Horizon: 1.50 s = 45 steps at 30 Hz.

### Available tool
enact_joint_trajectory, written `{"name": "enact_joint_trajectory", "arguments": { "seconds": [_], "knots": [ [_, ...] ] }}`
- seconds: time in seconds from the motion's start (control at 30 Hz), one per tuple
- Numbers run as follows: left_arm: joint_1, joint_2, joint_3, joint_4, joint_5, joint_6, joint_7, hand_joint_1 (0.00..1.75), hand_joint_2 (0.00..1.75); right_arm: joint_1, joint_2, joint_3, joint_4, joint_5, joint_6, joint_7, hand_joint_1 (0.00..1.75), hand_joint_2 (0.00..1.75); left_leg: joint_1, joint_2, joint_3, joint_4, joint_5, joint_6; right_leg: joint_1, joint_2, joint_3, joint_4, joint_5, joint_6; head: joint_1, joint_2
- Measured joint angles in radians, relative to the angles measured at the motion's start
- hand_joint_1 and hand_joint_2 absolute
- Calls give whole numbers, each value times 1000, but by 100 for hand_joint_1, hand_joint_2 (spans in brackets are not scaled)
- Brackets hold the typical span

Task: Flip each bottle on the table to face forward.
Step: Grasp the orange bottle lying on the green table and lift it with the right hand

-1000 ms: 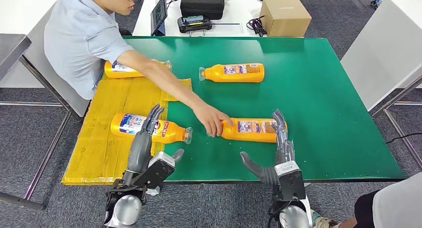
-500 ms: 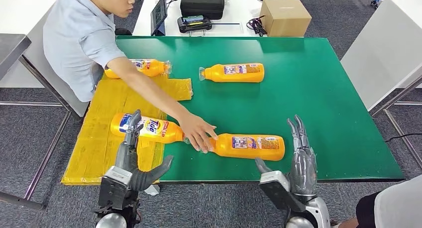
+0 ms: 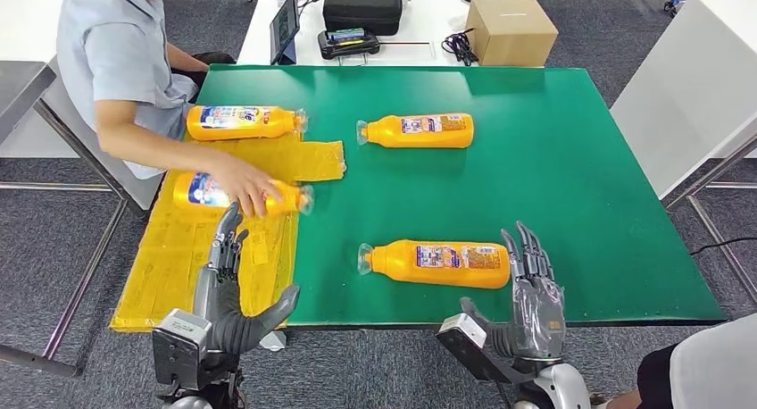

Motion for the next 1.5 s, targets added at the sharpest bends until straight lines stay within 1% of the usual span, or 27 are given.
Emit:
{"name": "enact_joint_trajectory", "arguments": {
  "seconds": [0.17, 0.27, 0.37, 0.53, 0.87, 1.2, 1.37, 1.5],
  "knots": [
    [-3, 0, -7, 5, -10, -41, -5, 0, 175, -12, -13, 16, 19, 80, -46, 13, 0, 175, 0, 0, 0, 0, 0, 0, 0, 0, 0, 0, 0, 0, 0, 0],
    [-7, 0, -13, 14, -15, -64, -9, 0, 175, -22, -26, 29, 33, 131, -74, 39, 0, 175, 0, 0, 0, 0, 0, 0, 0, 0, 0, 0, 0, 0, 0, 0],
    [-10, 0, -17, 22, -10, -69, -17, 0, 175, -34, -39, 38, 50, 160, -83, 66, 0, 175, 0, 0, 0, 0, 0, 0, 0, 0, 0, 0, 0, 0, 0, 0],
    [-19, 1, -28, 38, -4, -58, -24, 0, 175, -62, -63, 39, 95, 167, -77, 90, 0, 175, 0, 0, 0, 0, 0, 0, 0, 0, 0, 0, 0, 0, 0, 0],
    [-57, 12, -61, 107, 24, -89, -21, 0, 175, -156, -115, 33, 246, 227, -77, 127, 0, 175, 0, 0, 0, 0, 0, 0, 0, 0, 0, 0, 0, 0, -1, 0],
    [-74, 16, -74, 135, 4, -114, -21, 0, 175, -222, -138, 32, 355, 238, -75, 138, 0, 175, 0, 0, 0, 0, 0, 0, 0, 0, 0, 0, 0, 0, -1, 0],
    [-82, 18, -78, 148, 8, -114, 3, 0, 175, -252, -142, 32, 409, 229, -62, 142, 0, 175, 0, 0, 0, 0, 0, 0, 0, 0, 0, 0, 0, 0, -1, 0],
    [-89, 18, -82, 157, -55, -104, 42, 0, 175, -270, -147, 32, 453, 211, -44, 145, 0, 175, 0, 0, 0, 0, 0, 0, 0, 0, 0, 0, 0, 0, -1, 0]
  ]
}}
